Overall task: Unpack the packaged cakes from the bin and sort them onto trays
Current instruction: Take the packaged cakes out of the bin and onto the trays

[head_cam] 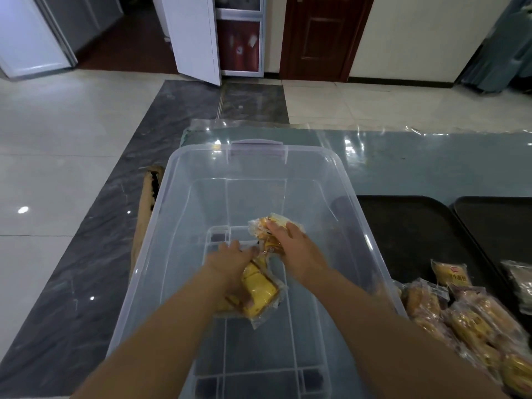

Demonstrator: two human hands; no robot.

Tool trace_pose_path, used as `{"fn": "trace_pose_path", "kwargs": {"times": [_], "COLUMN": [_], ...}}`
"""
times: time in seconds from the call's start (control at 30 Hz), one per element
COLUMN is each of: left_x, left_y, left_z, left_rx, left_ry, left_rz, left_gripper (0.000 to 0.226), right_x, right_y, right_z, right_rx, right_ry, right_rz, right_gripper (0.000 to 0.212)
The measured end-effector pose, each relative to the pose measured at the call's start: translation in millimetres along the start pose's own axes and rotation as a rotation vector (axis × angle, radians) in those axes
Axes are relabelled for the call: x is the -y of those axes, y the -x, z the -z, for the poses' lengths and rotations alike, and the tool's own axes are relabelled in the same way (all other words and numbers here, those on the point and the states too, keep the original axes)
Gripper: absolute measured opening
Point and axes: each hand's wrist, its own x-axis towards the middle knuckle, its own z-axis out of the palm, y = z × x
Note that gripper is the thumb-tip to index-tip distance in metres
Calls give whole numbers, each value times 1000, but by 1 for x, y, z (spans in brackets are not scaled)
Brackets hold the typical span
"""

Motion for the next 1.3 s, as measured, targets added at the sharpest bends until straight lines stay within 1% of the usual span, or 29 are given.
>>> {"fn": "trace_pose_path", "kwargs": {"times": [0.1,0.23,0.33,0.4,0.47,0.6,0.73,0.87,1.07,1.2,1.3], "left_x": [6,12,9,2,-9,-41,-92,-159,-291,-379,-431], "left_y": [23,59,90,110,130,167,195,202,178,152,130], "left_z": [24,52,74,90,106,132,146,154,140,119,105], "left_rx": [-75,-209,-340,-418,-485,-575,-648,-711,-727,-720,-678], "left_ry": [16,95,127,132,126,89,95,44,95,98,73], "left_rz": [30,63,76,72,60,41,25,0,-67,-123,-159], "left_gripper": [111,109,109,109,108,105,99,96,96,94,93], "right_x": [8,17,21,22,21,9,-18,-69,-176,-258,-313], "right_y": [7,21,39,57,77,125,175,218,289,335,364], "right_z": [24,61,90,111,134,173,200,214,232,234,231], "right_rx": [-71,-162,-235,-276,-321,-434,-467,-474,-460,-404,-366], "right_ry": [19,47,-2,-40,-28,11,33,43,22,37,40], "right_rz": [52,142,227,294,347,430,463,469,400,309,219], "right_gripper": [61,74,75,76,76,74,75,78,83,86,85]}}
